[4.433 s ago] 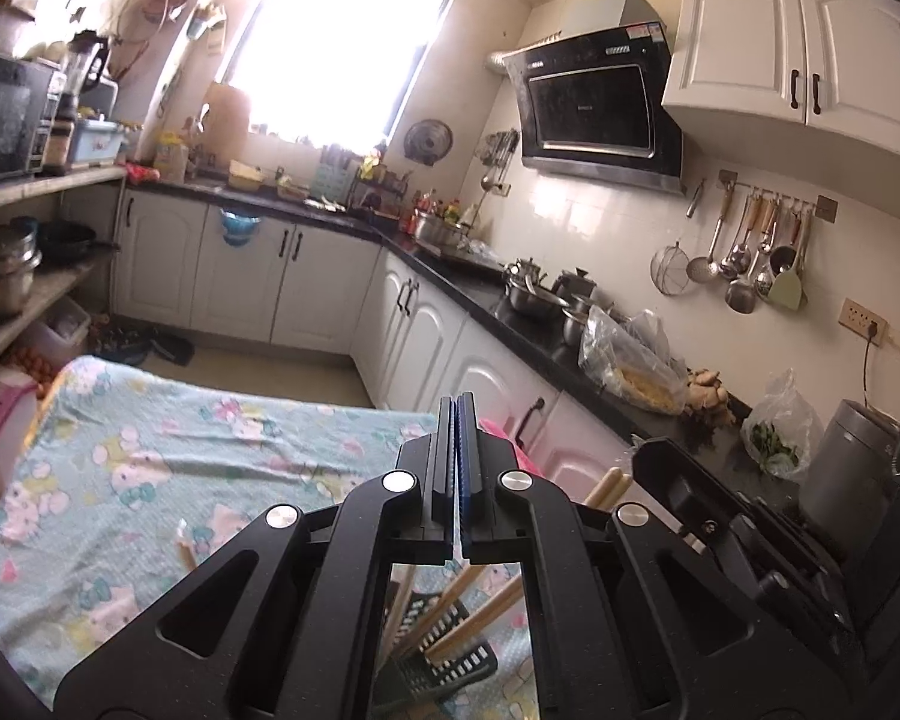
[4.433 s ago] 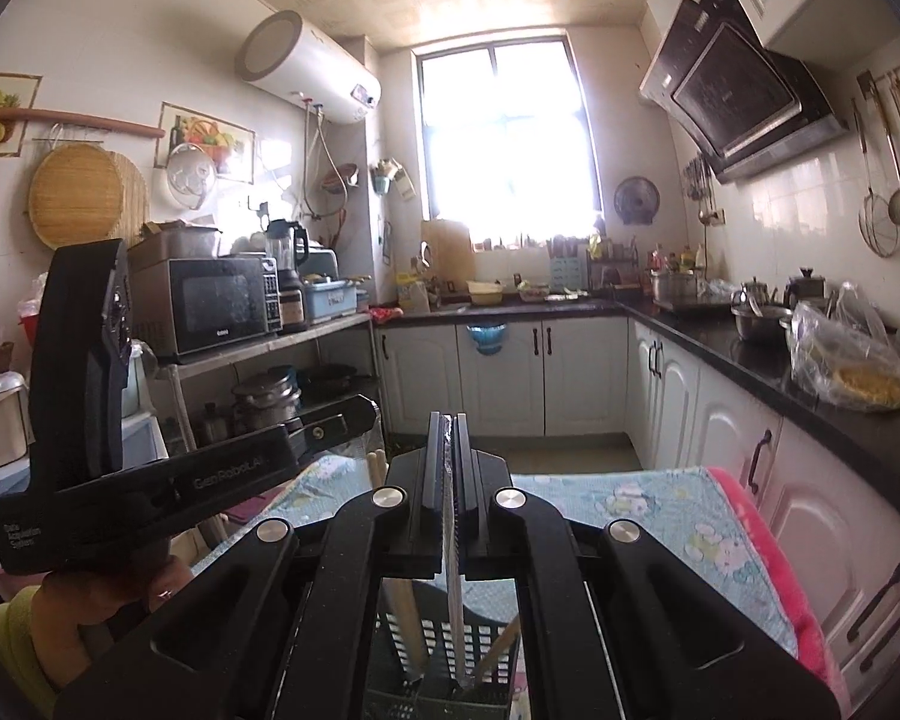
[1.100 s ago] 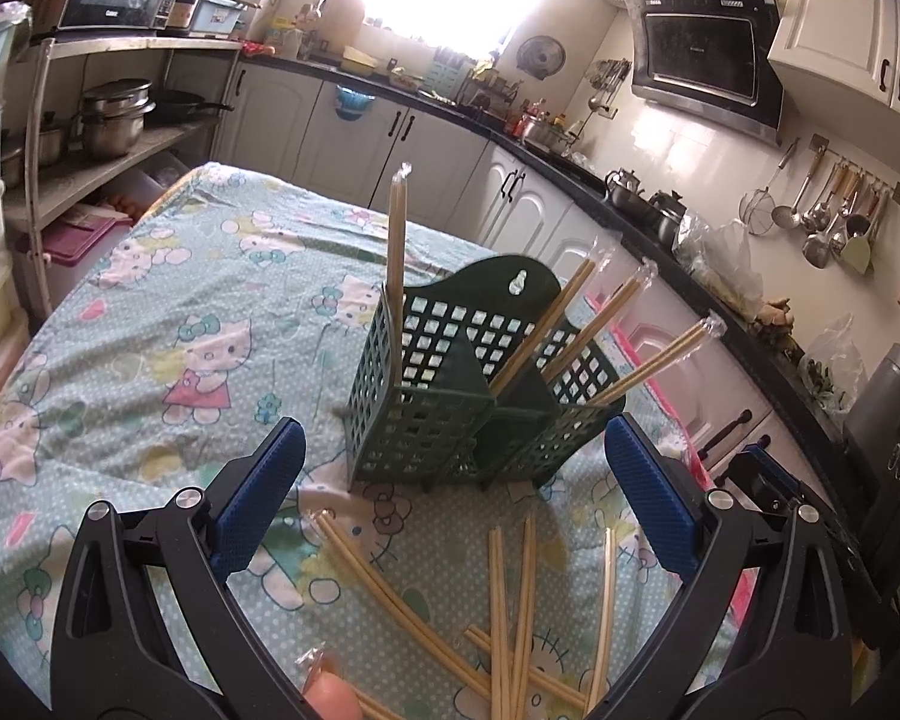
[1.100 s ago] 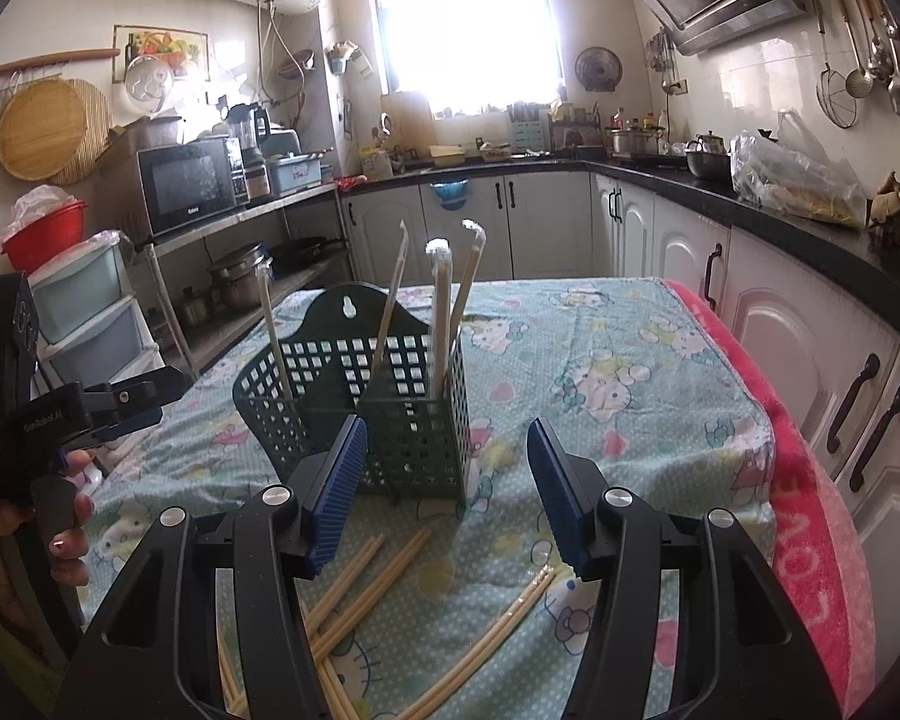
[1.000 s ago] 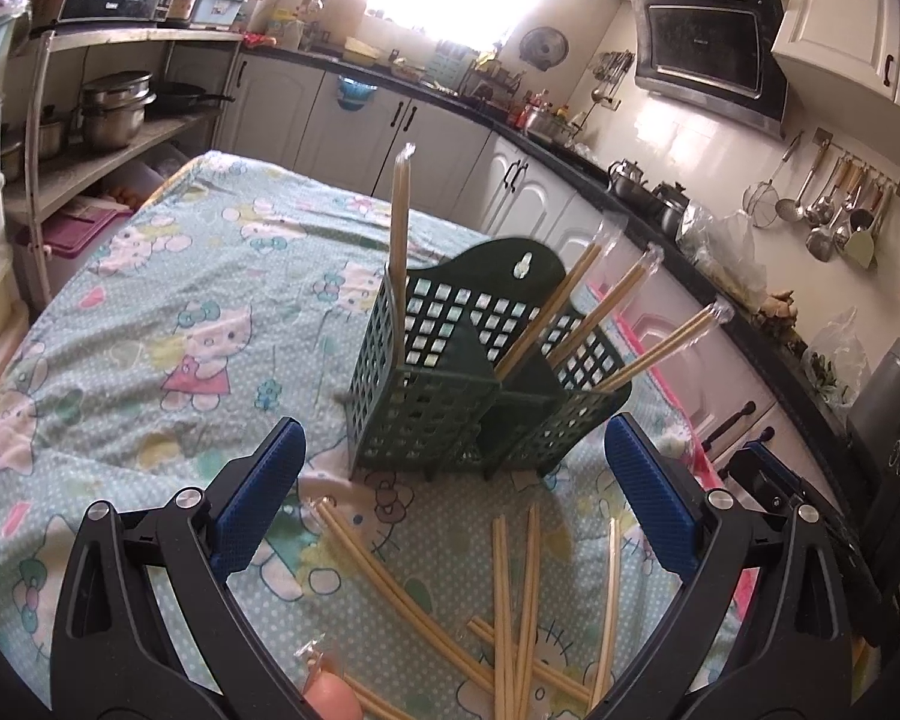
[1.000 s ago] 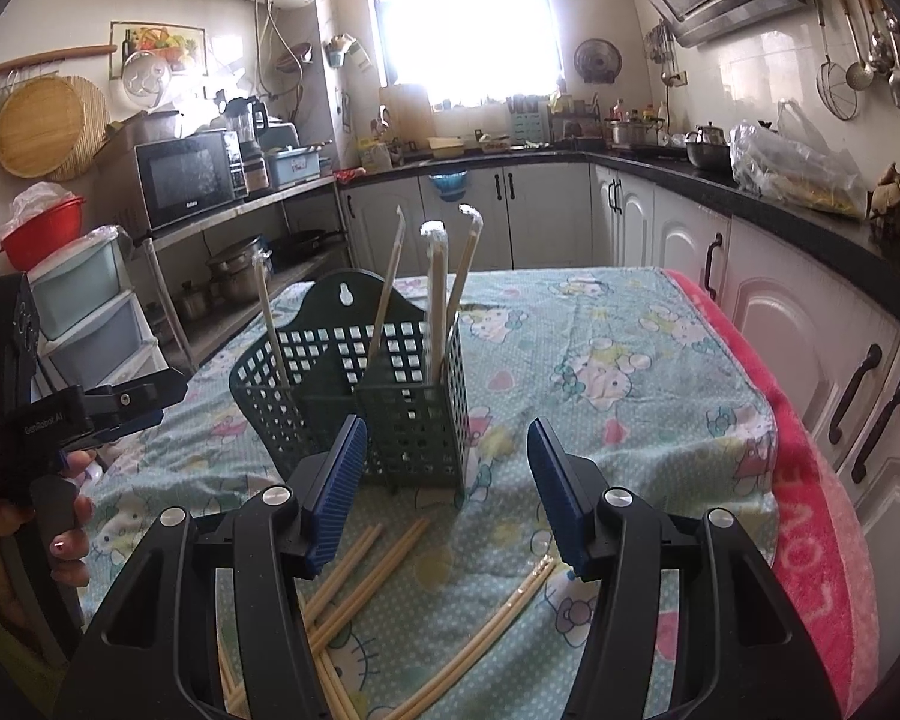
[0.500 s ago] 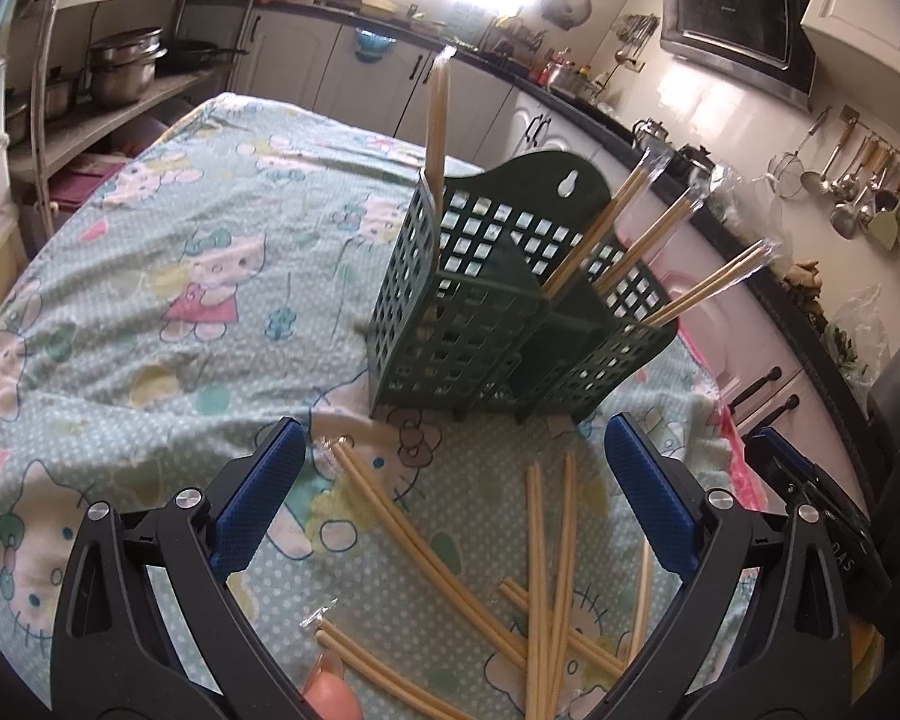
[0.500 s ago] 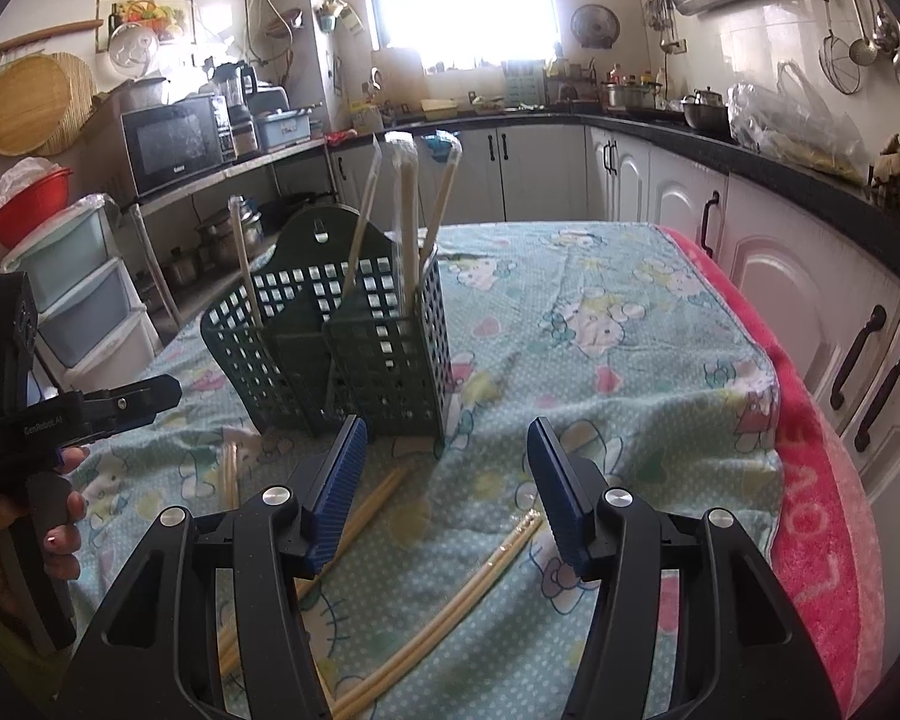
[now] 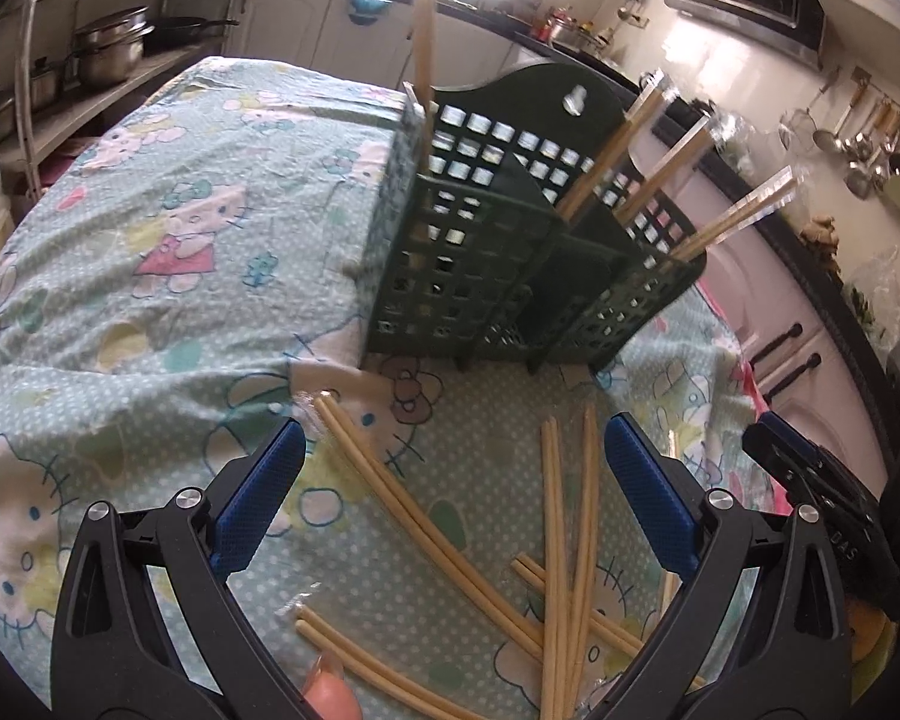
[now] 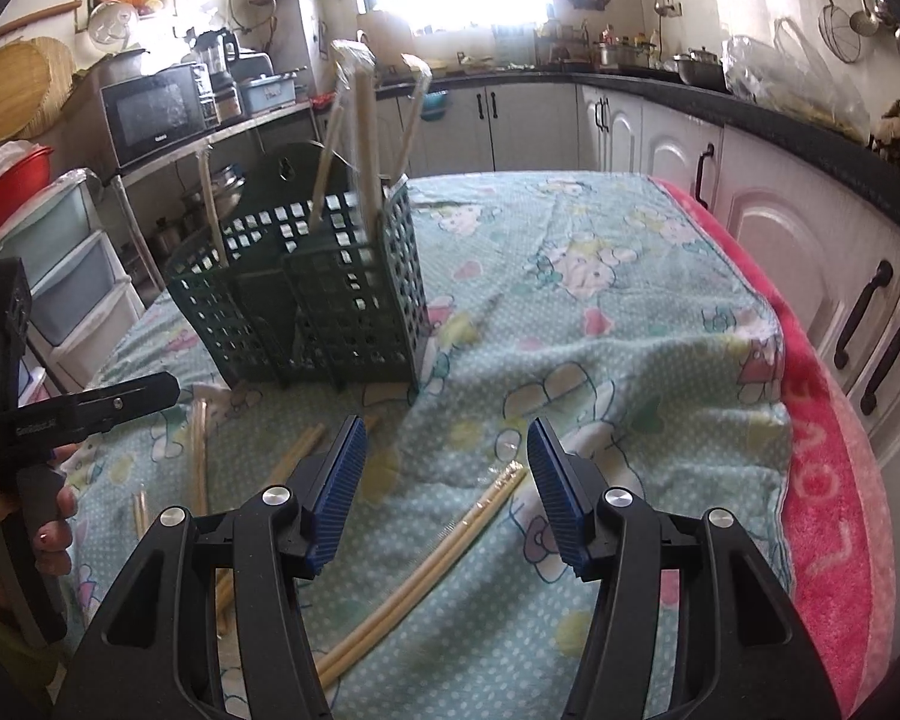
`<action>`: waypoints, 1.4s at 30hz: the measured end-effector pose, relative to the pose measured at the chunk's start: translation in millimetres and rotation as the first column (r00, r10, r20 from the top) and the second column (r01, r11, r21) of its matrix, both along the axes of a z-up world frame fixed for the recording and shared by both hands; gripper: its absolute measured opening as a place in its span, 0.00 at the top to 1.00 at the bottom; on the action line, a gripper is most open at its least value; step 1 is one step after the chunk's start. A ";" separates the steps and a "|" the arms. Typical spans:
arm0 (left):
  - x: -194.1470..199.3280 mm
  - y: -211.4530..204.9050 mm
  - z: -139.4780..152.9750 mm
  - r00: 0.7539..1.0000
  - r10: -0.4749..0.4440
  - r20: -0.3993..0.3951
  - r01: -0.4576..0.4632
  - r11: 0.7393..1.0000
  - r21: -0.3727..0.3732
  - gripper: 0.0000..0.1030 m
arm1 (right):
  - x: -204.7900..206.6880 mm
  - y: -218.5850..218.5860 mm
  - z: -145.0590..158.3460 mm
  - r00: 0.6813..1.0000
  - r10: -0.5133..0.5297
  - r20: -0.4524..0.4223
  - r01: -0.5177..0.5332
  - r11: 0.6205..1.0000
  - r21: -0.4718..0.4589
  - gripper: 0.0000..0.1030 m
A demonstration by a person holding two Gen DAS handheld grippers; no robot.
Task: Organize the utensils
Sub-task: 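Withdraw both tools from the caddy toward the loose chopsticks on the cloth, then close the left tool on a chopstick while the right tool grasps another chopstick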
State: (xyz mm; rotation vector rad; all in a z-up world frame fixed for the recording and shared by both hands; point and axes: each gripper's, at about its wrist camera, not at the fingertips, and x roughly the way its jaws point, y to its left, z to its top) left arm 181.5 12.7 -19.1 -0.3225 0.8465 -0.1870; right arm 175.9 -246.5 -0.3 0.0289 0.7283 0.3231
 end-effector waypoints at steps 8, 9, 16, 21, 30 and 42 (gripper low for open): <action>9.7 -30.6 -7.5 0.997 -0.078 -0.027 0.080 0.994 0.069 0.25 | 13.1 -6.5 -25.5 0.996 -0.021 -0.089 0.020 1.000 -0.010 0.48; 11.4 -34.2 -8.8 0.996 -0.086 -0.031 0.088 0.993 0.078 0.29 | 14.9 -7.3 -28.1 0.995 -0.021 -0.096 0.021 1.000 -0.006 0.48; 29.4 -54.7 -21.3 0.991 -0.109 -0.074 0.117 0.986 0.116 0.50 | 31.2 -9.2 -42.0 0.988 -0.024 -0.152 0.028 0.999 0.024 0.54; 38.4 -61.1 -30.0 0.988 -0.113 -0.101 0.124 0.986 0.109 0.60 | 42.9 -10.5 -52.1 0.981 -0.034 -0.191 0.043 0.998 0.043 0.54; 46.6 -84.6 -40.0 0.985 -0.129 -0.117 0.146 0.978 0.152 0.65 | 49.5 -7.9 -62.3 0.978 -0.041 -0.205 0.049 0.998 0.034 0.56; 50.1 -105.5 -46.4 0.982 -0.154 -0.108 0.177 0.949 0.262 0.80 | 48.1 -7.3 -65.6 0.979 -0.091 -0.184 0.086 0.996 -0.037 0.77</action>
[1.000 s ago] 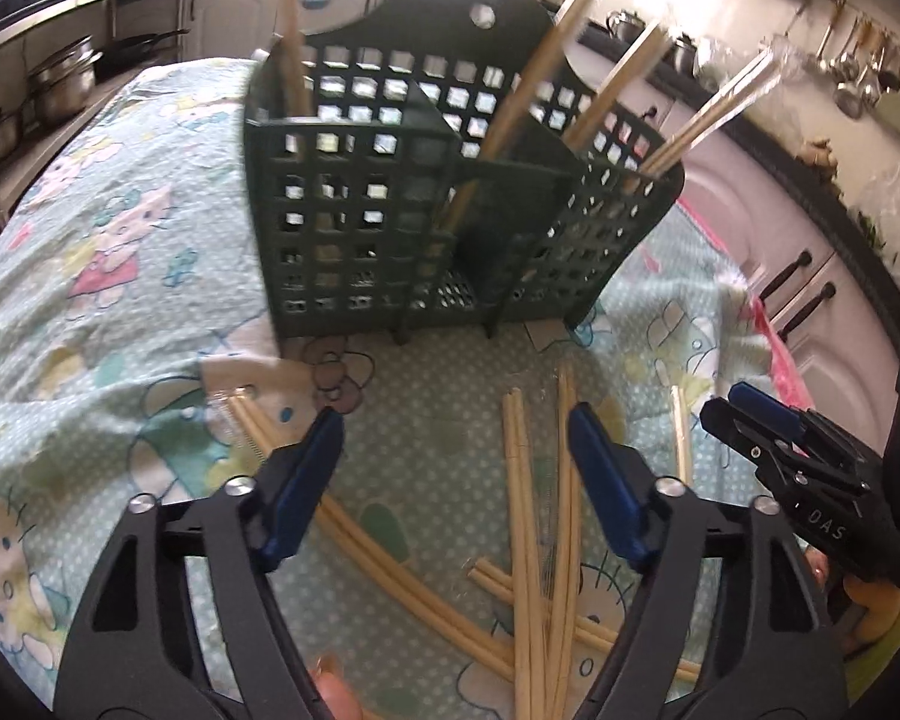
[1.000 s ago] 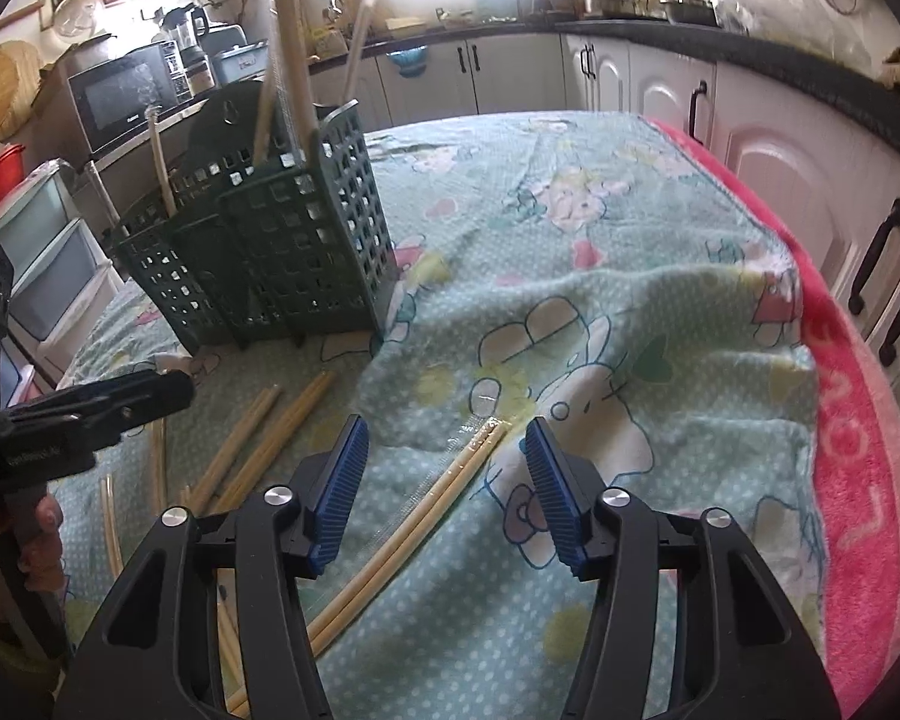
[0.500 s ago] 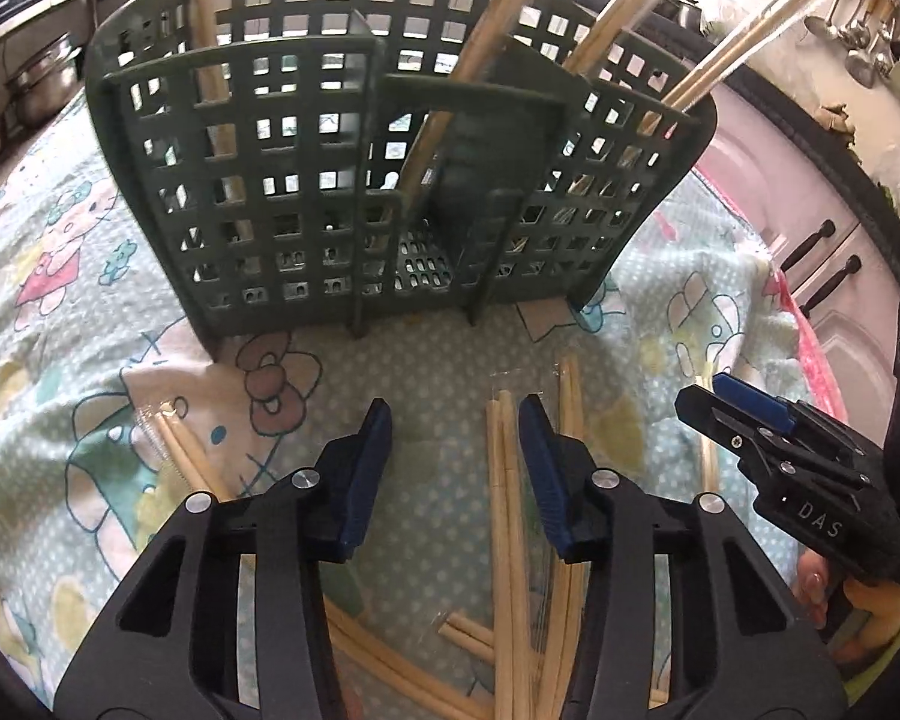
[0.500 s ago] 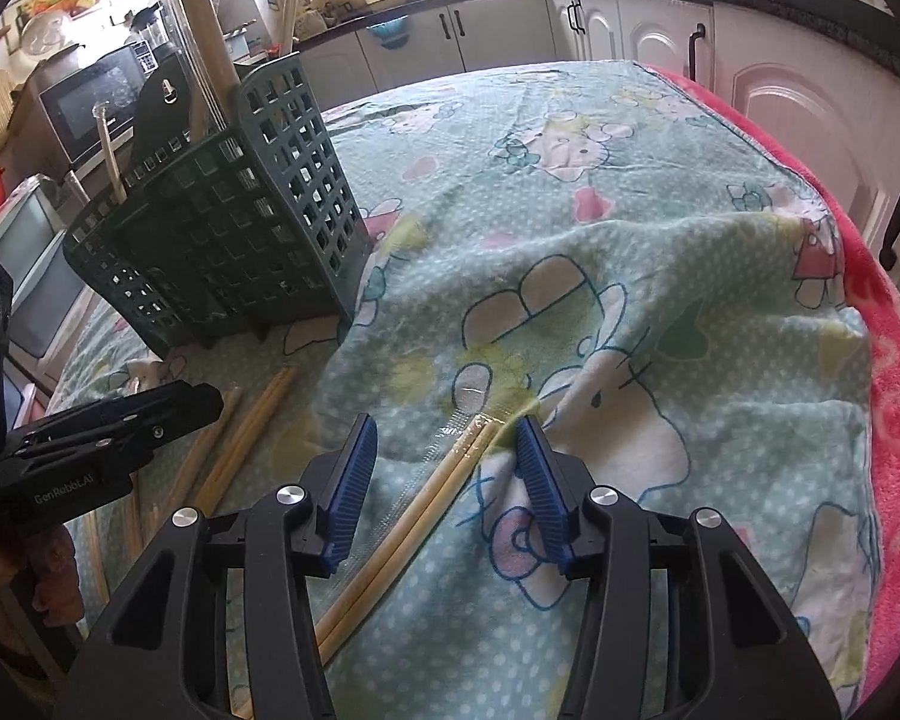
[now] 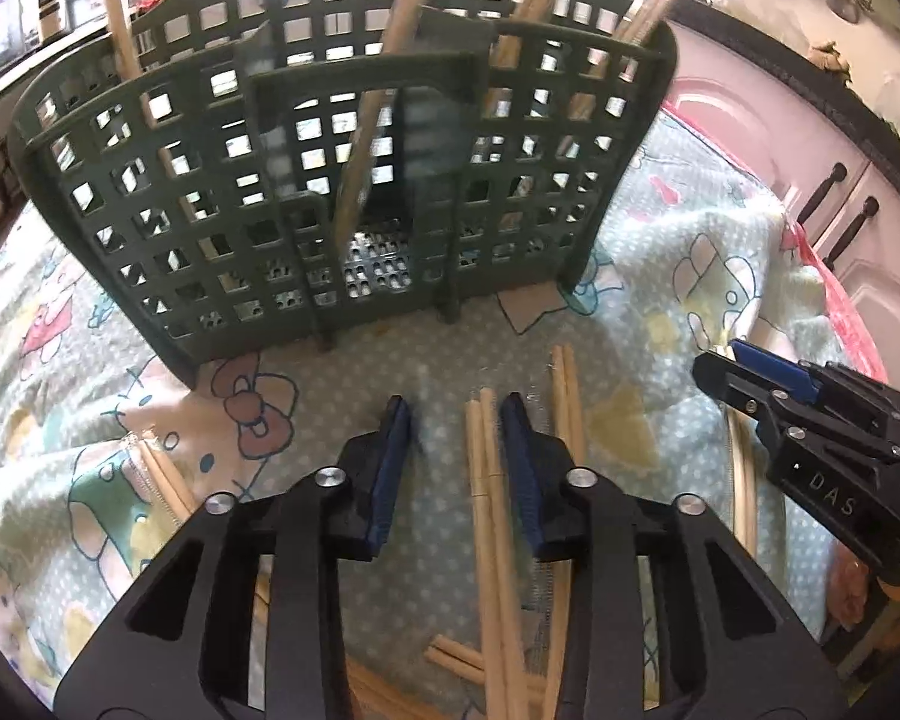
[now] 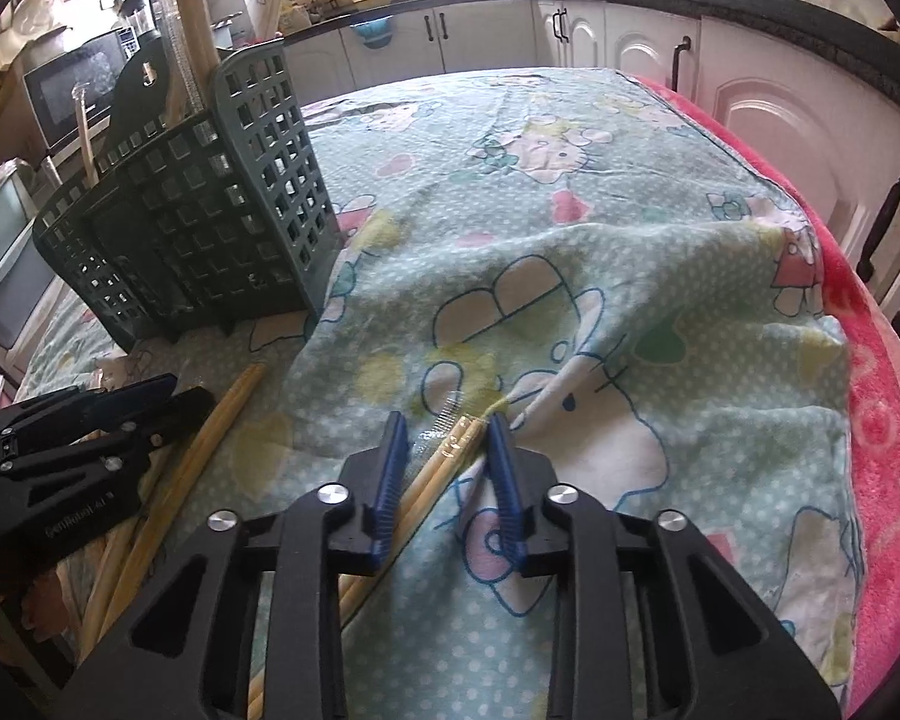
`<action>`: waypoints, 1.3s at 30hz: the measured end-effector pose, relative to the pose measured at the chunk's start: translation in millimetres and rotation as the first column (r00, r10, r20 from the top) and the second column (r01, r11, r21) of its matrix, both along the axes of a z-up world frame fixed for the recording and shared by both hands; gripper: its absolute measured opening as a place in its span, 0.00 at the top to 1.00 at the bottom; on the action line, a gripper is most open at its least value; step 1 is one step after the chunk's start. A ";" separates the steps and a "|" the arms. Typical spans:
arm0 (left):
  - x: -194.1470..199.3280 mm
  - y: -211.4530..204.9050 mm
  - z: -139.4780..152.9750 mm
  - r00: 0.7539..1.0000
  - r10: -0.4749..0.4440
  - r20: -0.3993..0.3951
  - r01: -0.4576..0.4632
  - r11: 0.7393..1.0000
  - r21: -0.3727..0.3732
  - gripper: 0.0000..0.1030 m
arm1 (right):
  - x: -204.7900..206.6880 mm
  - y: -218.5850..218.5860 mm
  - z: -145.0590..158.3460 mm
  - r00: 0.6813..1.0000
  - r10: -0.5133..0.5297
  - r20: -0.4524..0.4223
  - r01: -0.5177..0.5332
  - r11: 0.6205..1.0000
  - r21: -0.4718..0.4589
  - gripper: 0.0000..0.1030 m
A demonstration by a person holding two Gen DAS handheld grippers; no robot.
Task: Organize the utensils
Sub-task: 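Close the left tool on a chopstick while the right tool grasps another chopstick, then lift the held chopsticks with both tools and carry them above the green caddy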
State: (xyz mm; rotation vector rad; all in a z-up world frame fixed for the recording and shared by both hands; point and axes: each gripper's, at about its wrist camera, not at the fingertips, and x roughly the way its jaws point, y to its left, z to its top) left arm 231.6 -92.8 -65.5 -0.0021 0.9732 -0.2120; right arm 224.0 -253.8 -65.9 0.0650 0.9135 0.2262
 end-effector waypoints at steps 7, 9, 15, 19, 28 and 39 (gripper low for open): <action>0.9 24.4 2.2 0.999 0.024 -0.033 -0.027 0.995 -0.098 0.90 | -3.0 -14.9 2.8 1.000 -0.026 -0.017 0.027 0.998 0.056 0.85; -1.7 30.1 3.6 0.999 0.029 -0.039 -0.033 0.991 -0.127 0.93 | -4.8 -20.0 4.3 0.999 -0.035 -0.022 0.037 0.997 0.075 0.86; -13.8 48.2 19.3 0.999 0.038 -0.012 -0.040 0.984 -0.173 0.93 | -12.5 -34.8 12.6 0.997 -0.077 -0.012 0.077 0.993 0.092 0.88; -23.2 55.6 37.1 0.999 0.037 0.036 -0.029 0.978 -0.205 0.93 | -18.5 -43.3 26.2 0.995 -0.103 0.018 0.100 0.988 0.114 0.91; -35.2 72.6 73.9 0.992 0.036 0.117 -0.006 0.968 -0.250 0.97 | -42.7 -46.9 81.7 0.978 -0.113 0.173 0.079 0.978 0.192 0.95; -43.3 68.2 105.9 0.983 0.024 0.184 0.028 0.960 -0.279 0.97 | -53.7 -37.8 126.9 0.953 -0.082 0.292 0.019 0.978 0.210 0.95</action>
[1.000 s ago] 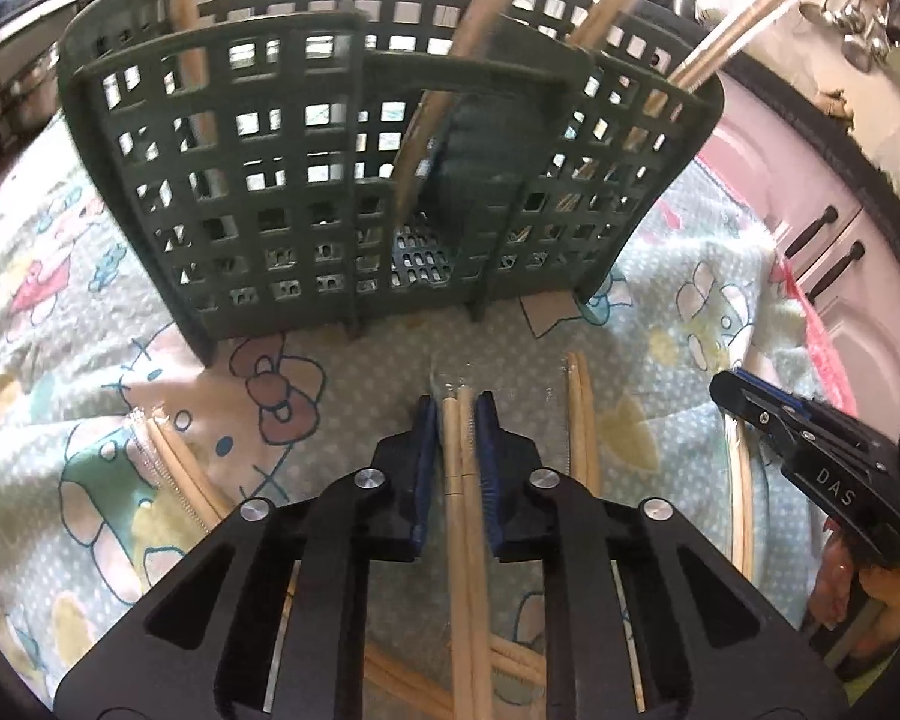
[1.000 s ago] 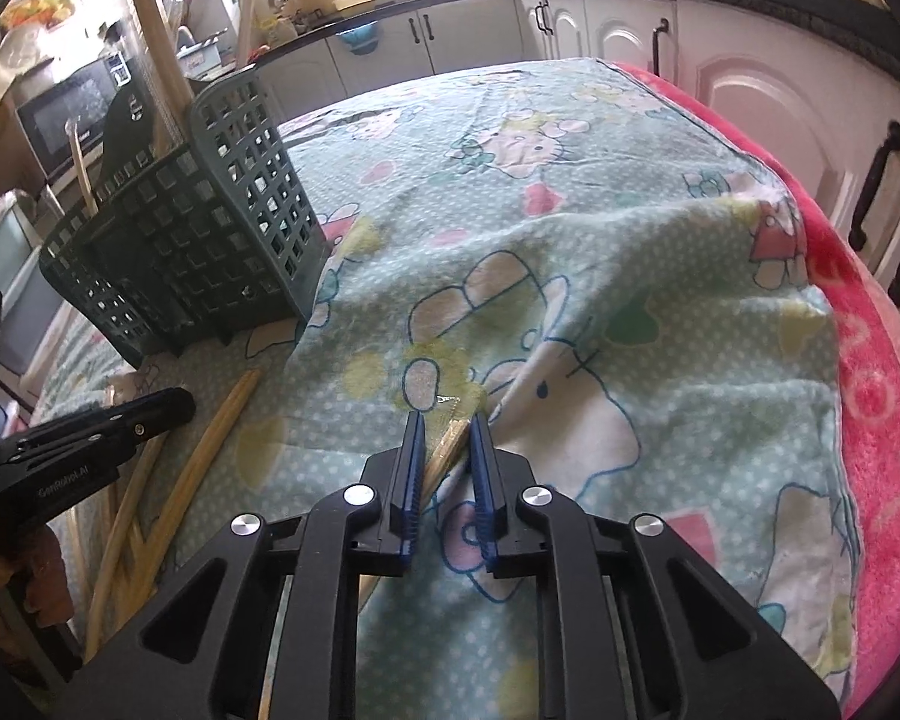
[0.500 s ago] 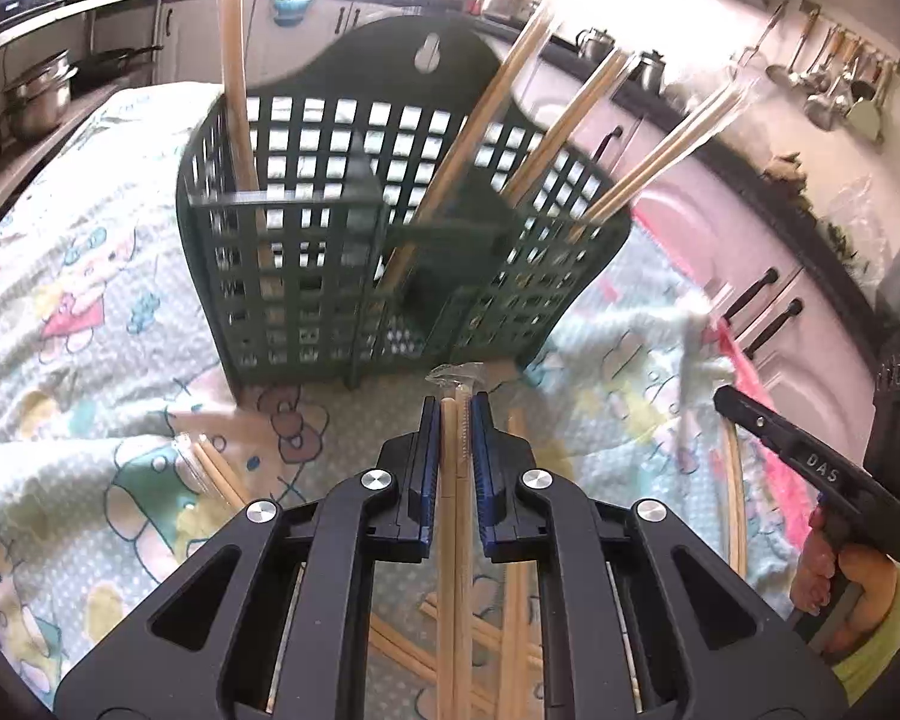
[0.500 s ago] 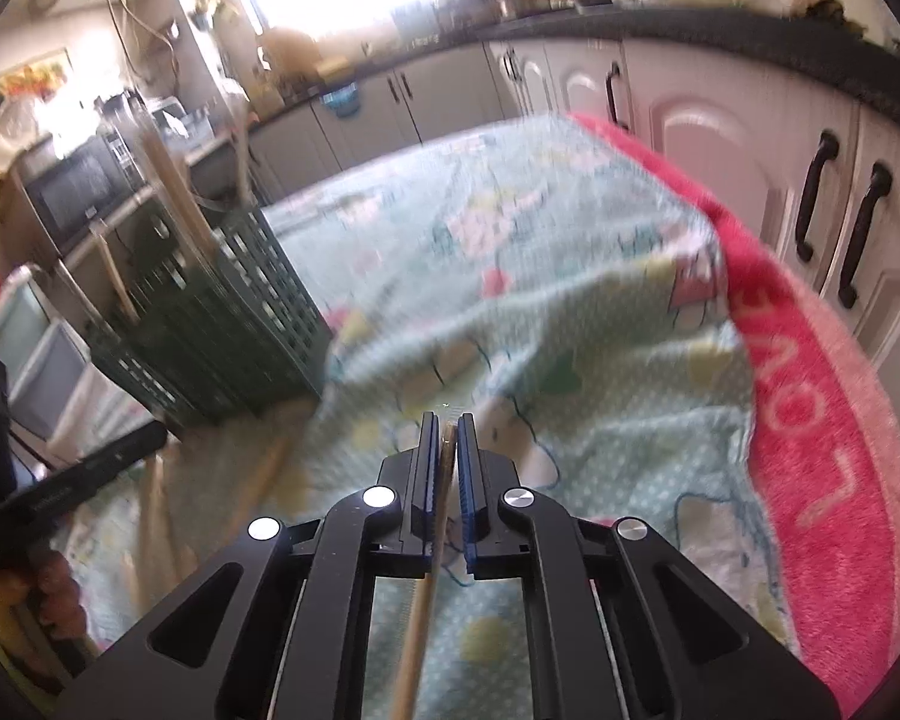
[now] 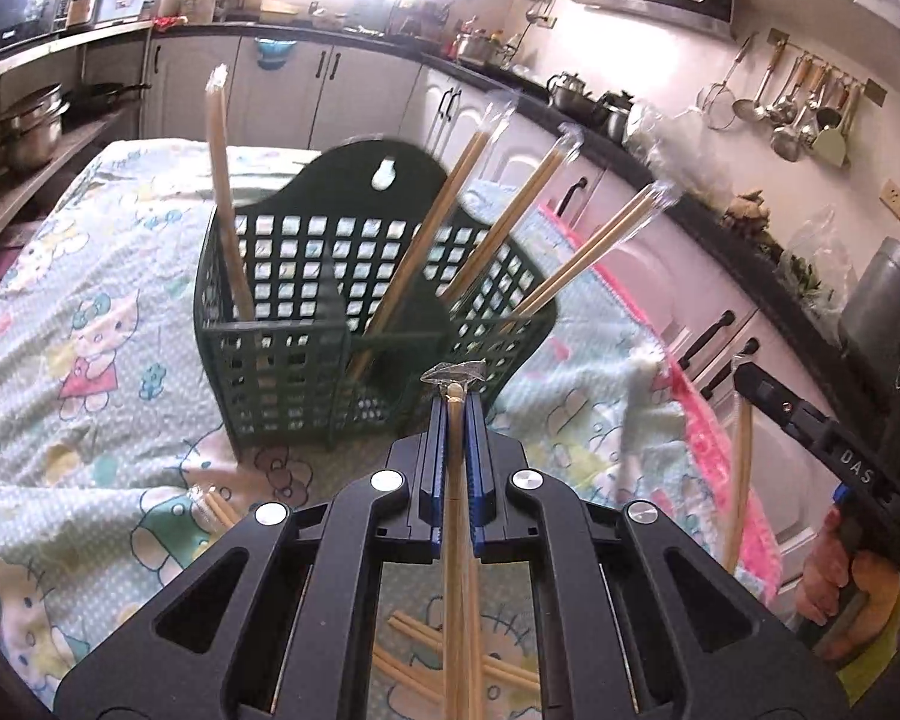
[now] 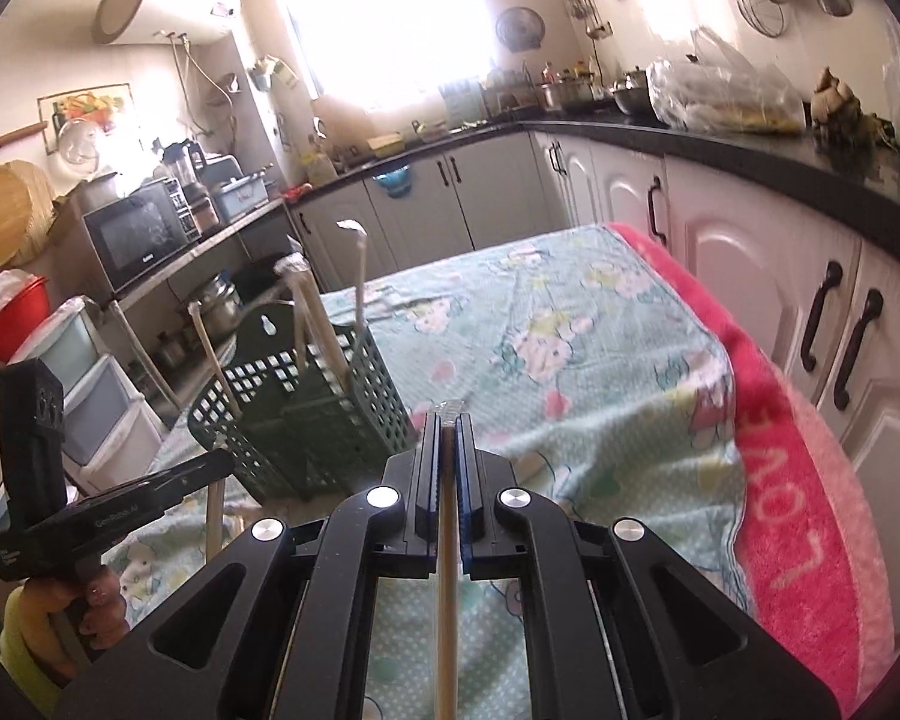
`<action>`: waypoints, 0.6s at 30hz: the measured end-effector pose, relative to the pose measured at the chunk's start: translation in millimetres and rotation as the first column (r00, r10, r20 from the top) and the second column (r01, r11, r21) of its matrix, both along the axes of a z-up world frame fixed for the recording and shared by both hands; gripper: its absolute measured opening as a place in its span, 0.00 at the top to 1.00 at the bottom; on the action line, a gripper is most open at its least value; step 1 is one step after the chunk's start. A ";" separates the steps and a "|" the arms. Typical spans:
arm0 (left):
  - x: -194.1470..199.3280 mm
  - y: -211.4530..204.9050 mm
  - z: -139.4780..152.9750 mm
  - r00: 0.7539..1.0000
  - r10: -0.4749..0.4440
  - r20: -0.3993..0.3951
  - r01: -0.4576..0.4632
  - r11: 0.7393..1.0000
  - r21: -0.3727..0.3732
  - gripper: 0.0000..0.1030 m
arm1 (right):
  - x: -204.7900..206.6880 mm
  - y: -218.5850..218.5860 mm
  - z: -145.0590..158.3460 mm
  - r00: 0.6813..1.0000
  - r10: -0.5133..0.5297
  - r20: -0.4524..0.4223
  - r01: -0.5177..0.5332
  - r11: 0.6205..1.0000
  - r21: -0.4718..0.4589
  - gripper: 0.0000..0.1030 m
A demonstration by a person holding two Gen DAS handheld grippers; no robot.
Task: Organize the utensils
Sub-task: 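Lift the held chopsticks with both tools and carry them above the green caddy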
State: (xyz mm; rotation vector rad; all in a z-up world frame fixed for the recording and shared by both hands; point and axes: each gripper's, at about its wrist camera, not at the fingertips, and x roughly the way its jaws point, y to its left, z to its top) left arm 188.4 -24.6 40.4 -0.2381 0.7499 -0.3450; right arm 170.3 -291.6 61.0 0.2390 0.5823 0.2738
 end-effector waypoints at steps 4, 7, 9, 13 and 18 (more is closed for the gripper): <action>-2.2 -3.7 16.5 0.999 -0.010 0.039 0.010 1.000 -0.007 0.97 | -1.6 1.9 9.1 1.000 0.007 0.023 -0.007 1.000 0.004 0.95; -2.6 -5.8 27.6 0.998 -0.016 0.066 0.017 1.000 -0.015 0.97 | -2.2 4.5 16.1 0.999 0.017 0.041 -0.017 1.000 0.000 0.95; -1.6 -8.4 32.2 0.997 -0.018 0.079 0.019 1.000 -0.019 0.97 | -2.8 6.9 20.9 0.998 0.024 0.054 -0.024 1.000 -0.001 0.95; 0.6 -10.0 44.9 0.994 -0.020 0.108 0.023 0.999 -0.026 0.97 | -3.0 13.8 28.9 0.996 0.040 0.078 -0.040 0.999 -0.006 0.95; 4.6 -6.1 59.7 0.990 -0.012 0.140 0.017 0.999 -0.041 0.97 | -1.8 22.1 43.6 0.992 0.060 0.115 -0.058 0.998 -0.016 0.95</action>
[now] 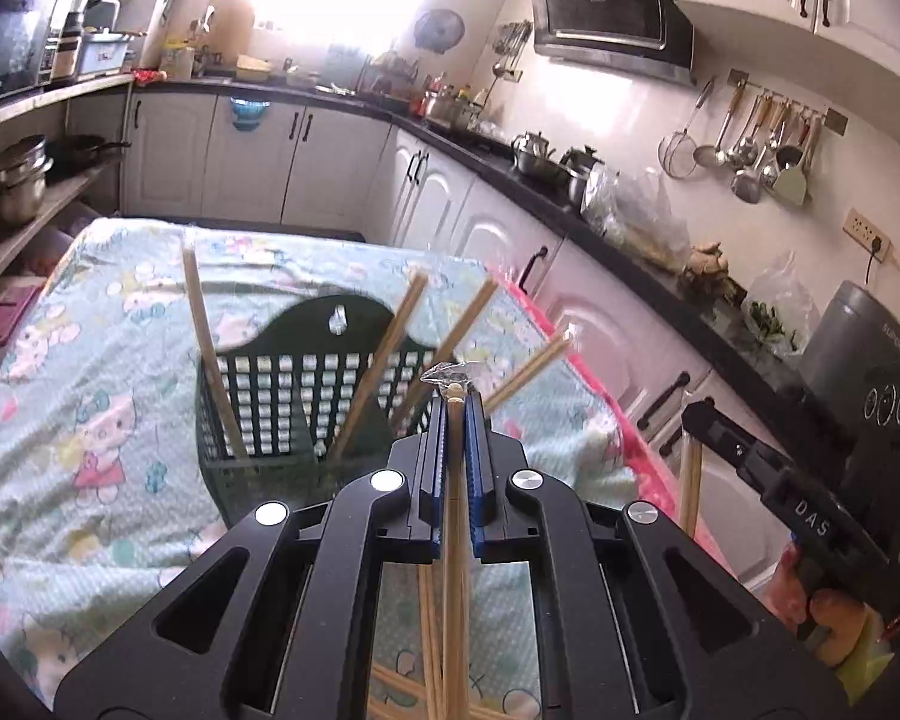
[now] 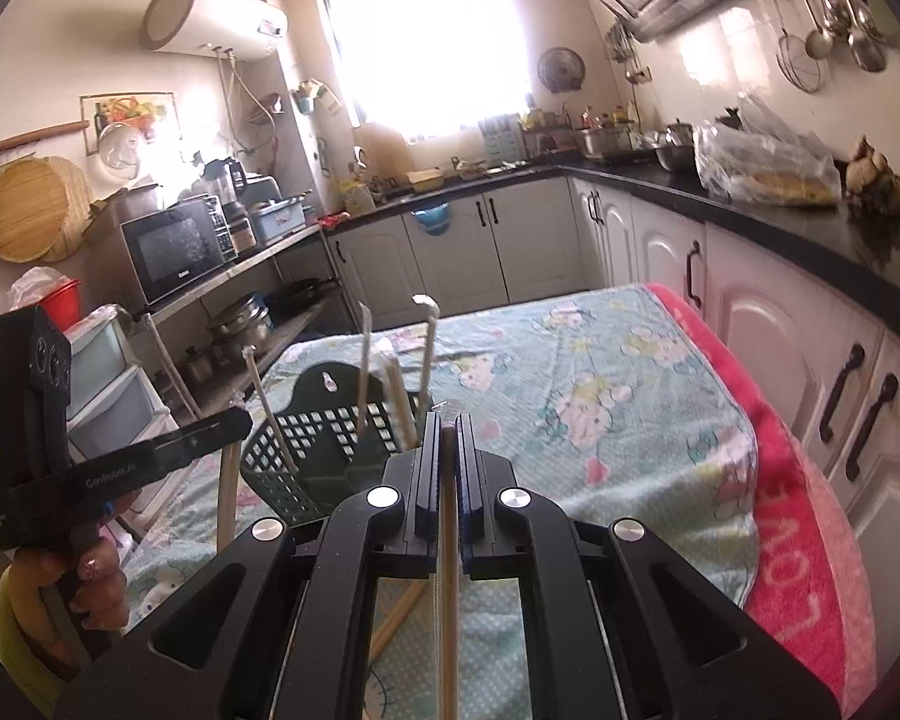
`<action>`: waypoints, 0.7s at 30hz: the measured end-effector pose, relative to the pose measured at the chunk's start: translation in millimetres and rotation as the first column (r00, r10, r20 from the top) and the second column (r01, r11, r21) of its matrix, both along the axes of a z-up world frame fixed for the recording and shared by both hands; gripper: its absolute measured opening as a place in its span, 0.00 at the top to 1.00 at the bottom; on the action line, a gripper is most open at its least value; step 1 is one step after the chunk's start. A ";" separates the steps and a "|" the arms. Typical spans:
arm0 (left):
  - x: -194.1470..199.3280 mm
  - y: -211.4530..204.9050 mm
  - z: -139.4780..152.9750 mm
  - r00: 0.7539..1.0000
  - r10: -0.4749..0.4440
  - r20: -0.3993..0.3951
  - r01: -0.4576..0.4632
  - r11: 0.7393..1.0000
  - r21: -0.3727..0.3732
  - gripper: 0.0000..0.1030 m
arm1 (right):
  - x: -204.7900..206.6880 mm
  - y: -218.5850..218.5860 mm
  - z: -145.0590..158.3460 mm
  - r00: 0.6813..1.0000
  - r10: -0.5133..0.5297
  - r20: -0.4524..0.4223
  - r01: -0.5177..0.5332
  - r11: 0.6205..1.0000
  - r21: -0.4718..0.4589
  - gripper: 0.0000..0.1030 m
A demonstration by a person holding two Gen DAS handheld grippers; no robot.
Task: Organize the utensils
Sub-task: 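Lift the held chopsticks with both tools and carry them above the green caddy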
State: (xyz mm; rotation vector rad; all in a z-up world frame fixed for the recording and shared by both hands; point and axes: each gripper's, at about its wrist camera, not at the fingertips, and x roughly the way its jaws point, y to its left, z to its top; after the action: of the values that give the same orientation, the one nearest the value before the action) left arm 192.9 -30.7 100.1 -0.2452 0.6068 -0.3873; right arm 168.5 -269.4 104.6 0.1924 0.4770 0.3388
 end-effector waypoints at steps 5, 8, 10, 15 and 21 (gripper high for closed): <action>1.9 8.3 20.6 0.999 0.017 0.048 -0.016 1.000 -0.008 0.97 | 2.8 8.7 16.9 0.999 0.019 0.043 -0.019 1.000 0.003 0.95; 3.2 11.5 29.8 0.997 0.024 0.069 -0.024 1.000 -0.012 0.97 | 5.0 14.6 25.9 0.997 0.033 0.065 -0.033 0.999 0.002 0.95; 5.4 14.8 35.1 0.996 0.033 0.083 -0.031 0.999 -0.015 0.97 | 7.0 18.8 33.1 0.996 0.043 0.082 -0.043 0.999 0.002 0.95; 10.6 21.3 50.4 0.990 0.062 0.124 -0.058 0.998 -0.032 0.97 | 10.9 28.2 50.3 0.990 0.059 0.128 -0.059 0.998 -0.001 0.95; 18.8 30.5 67.8 0.970 0.139 0.200 -0.134 0.990 -0.036 0.97 | 21.3 41.5 70.8 0.976 0.079 0.202 -0.083 0.997 0.008 0.95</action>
State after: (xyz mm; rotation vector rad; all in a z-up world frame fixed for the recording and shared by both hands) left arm 211.8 -0.2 167.9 -0.2637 0.3831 -0.2816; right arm 189.8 -227.9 175.4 0.1533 0.2825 0.4376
